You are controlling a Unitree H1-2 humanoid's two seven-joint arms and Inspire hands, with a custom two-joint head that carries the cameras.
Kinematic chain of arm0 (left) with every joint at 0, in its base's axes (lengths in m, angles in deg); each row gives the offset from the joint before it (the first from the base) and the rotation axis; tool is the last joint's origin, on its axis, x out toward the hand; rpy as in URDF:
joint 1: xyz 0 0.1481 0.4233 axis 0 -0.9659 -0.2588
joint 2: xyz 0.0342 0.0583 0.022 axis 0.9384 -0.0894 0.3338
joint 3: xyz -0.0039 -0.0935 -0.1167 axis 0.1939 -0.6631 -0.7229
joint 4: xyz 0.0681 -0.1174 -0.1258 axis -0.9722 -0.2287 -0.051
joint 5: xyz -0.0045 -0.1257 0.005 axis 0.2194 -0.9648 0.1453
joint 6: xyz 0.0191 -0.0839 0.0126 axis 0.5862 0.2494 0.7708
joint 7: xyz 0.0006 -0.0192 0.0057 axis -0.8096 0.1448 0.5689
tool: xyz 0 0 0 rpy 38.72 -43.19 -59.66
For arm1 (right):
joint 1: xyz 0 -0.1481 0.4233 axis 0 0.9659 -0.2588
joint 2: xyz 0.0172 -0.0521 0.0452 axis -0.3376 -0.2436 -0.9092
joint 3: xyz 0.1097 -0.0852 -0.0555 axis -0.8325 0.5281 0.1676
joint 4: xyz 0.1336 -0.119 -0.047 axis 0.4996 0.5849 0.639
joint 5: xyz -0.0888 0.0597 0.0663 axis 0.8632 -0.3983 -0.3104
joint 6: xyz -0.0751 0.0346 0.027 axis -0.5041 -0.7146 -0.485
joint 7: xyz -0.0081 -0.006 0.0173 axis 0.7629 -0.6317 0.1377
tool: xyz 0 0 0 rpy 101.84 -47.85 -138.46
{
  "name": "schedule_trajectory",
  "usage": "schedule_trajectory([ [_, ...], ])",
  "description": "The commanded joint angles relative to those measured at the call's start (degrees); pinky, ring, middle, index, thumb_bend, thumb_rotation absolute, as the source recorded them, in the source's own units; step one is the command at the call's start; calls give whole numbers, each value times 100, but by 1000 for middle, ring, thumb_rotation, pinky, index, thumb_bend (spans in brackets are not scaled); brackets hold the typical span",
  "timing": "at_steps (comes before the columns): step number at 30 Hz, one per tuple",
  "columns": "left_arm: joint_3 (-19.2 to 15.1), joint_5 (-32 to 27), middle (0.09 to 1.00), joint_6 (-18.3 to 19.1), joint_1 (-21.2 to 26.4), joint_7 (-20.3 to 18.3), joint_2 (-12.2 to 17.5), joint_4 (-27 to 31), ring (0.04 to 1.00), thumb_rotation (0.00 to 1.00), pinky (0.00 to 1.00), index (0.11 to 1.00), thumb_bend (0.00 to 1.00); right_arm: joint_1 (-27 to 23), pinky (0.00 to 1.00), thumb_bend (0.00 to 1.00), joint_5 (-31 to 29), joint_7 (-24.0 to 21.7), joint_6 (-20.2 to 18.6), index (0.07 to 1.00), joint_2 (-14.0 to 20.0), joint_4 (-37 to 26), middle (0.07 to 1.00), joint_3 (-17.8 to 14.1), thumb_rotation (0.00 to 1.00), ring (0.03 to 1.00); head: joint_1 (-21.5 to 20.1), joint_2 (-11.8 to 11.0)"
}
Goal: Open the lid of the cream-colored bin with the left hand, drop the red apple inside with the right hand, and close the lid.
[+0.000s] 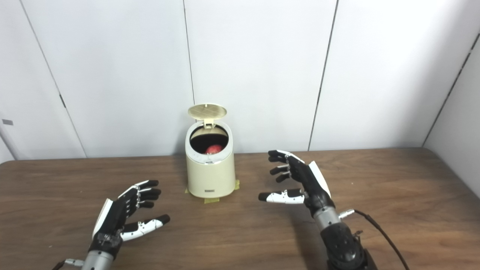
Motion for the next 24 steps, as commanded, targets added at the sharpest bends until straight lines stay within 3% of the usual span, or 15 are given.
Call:
schedule_trajectory([
  [1, 9, -5, 760, -153, 76, 85, -67, 88, 750, 85, 695, 794, 790, -82, 515, 828, -140, 34, 303, 780, -90, -114, 768, -55, 105, 625, 0, 2],
  [4, 17, 78, 779, -76, 79, 103, -55, 195, 757, 96, 685, 796, 777, 7, 512, 821, -197, 51, 165, 783, -237, -232, 769, -63, 106, 623, 21, 0],
  [12, 25, 272, 896, 120, 403, -50, 163, 653, 826, 339, 698, 872, 801, 191, 557, 796, -229, 167, 140, 785, -523, -243, 766, -152, 116, 654, 104, -2],
  [17, 17, 260, 960, 639, 1097, -368, 472, 933, 889, 455, 738, 966, 923, 249, 573, 808, -308, 169, 203, 787, -601, -173, 770, -201, 141, 673, 105, -4],
  [24, 21, 95, 977, 1225, 2114, -607, 655, 866, 947, 434, 806, 999, 988, 294, 588, 812, -350, 149, 259, 793, -637, -177, 775, -241, 153, 684, 99, -23],
])
